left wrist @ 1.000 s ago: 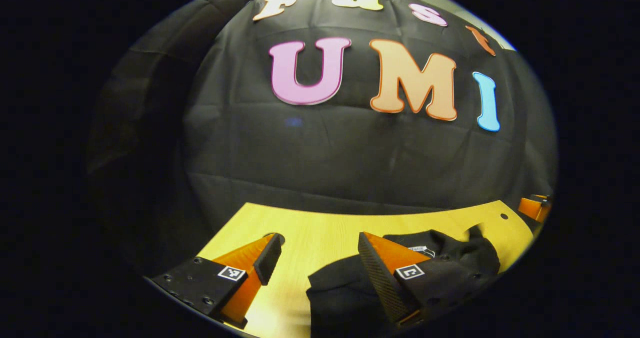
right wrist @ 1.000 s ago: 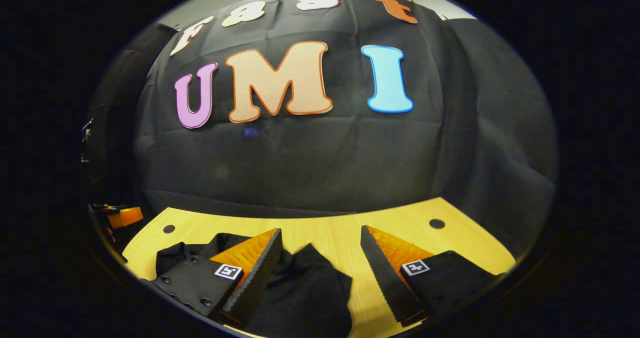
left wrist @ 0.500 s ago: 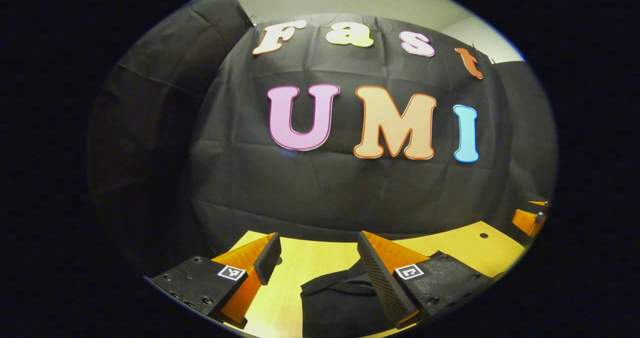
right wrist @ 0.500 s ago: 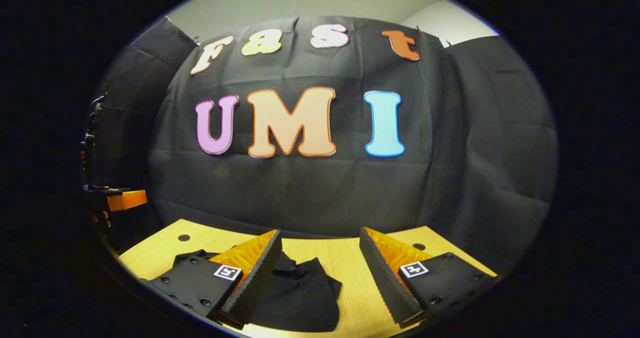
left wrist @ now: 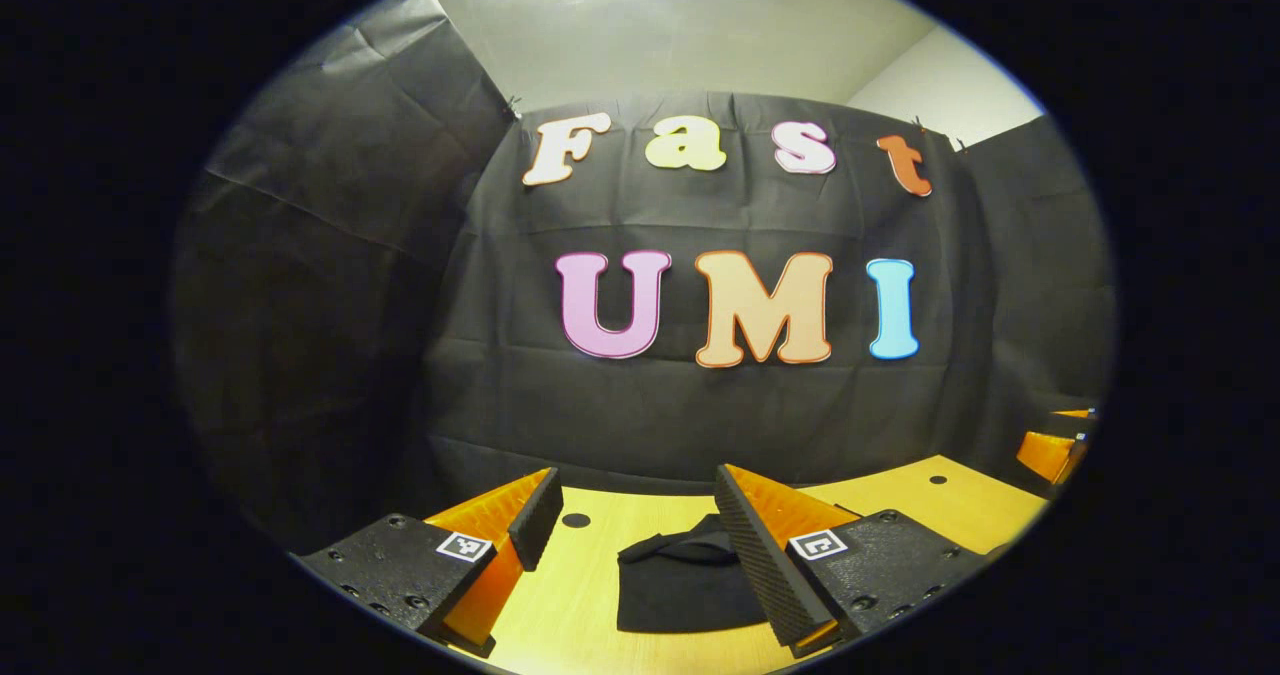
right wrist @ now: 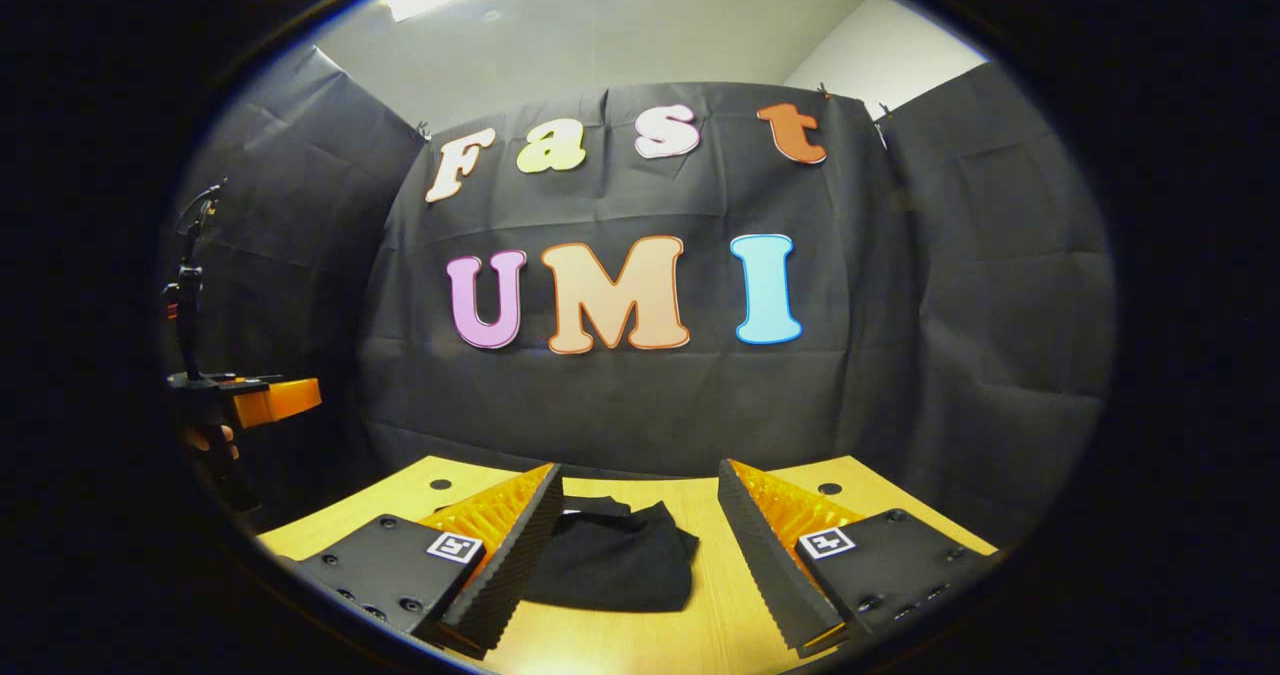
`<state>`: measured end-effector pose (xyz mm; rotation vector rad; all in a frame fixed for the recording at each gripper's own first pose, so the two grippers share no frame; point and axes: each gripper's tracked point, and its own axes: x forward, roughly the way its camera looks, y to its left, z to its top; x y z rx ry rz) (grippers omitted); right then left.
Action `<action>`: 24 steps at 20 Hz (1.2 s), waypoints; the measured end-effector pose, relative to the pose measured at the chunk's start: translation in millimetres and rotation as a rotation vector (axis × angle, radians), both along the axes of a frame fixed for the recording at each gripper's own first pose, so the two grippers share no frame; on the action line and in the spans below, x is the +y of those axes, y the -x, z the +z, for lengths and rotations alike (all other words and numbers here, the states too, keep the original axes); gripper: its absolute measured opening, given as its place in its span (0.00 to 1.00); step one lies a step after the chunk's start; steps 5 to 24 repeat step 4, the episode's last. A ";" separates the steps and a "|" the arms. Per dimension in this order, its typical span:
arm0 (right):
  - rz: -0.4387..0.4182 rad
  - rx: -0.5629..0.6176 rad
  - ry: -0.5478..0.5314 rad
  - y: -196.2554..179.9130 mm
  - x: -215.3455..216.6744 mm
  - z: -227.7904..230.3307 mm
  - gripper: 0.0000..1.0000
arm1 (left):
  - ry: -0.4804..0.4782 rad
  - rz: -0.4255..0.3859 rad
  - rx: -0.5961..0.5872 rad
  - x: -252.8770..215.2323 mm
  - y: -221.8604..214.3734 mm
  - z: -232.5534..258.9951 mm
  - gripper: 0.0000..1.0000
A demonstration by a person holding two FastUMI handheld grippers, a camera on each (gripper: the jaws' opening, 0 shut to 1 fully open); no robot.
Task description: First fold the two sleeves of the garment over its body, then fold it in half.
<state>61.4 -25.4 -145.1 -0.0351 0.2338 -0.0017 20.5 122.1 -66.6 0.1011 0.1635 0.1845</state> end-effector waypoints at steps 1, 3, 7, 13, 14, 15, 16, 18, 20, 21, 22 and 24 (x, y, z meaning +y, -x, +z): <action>0.003 -0.005 -0.001 14.8 0.7 3.3 0.98 | -0.004 0.000 -0.007 -2.6 12.1 5.6 0.93; 0.003 -0.016 0.005 37.6 0.8 9.0 0.98 | -0.004 -0.006 -0.009 -9.6 32.5 13.2 0.92; 0.004 -0.023 0.002 46.0 0.4 13.7 0.98 | -0.002 -0.010 -0.014 -12.0 40.3 18.4 0.92; 0.004 -0.023 0.002 46.0 0.4 13.7 0.98 | -0.002 -0.010 -0.014 -12.0 40.3 18.4 0.92; 0.004 -0.023 0.002 46.0 0.4 13.7 0.98 | -0.002 -0.010 -0.014 -12.0 40.3 18.4 0.92; 0.004 -0.023 0.002 46.0 0.4 13.7 0.98 | -0.002 -0.010 -0.014 -12.0 40.3 18.4 0.92; 0.004 -0.023 0.002 46.0 0.4 13.7 0.98 | -0.002 -0.010 -0.014 -12.0 40.3 18.4 0.92; 0.004 -0.023 0.002 46.0 0.4 13.7 0.98 | -0.002 -0.010 -0.014 -12.0 40.3 18.4 0.92; 0.004 -0.023 0.002 46.0 0.4 13.7 0.98 | -0.002 -0.010 -0.014 -12.0 40.3 18.4 0.92; 0.004 -0.023 0.002 46.0 0.4 13.7 0.98 | -0.002 -0.010 -0.014 -12.0 40.3 18.4 0.92; 0.004 -0.023 0.002 46.0 0.4 13.7 0.98 | -0.002 -0.010 -0.014 -12.0 40.3 18.4 0.92; 0.004 -0.023 0.002 46.0 0.4 13.7 0.98 | -0.002 -0.010 -0.014 -12.0 40.3 18.4 0.92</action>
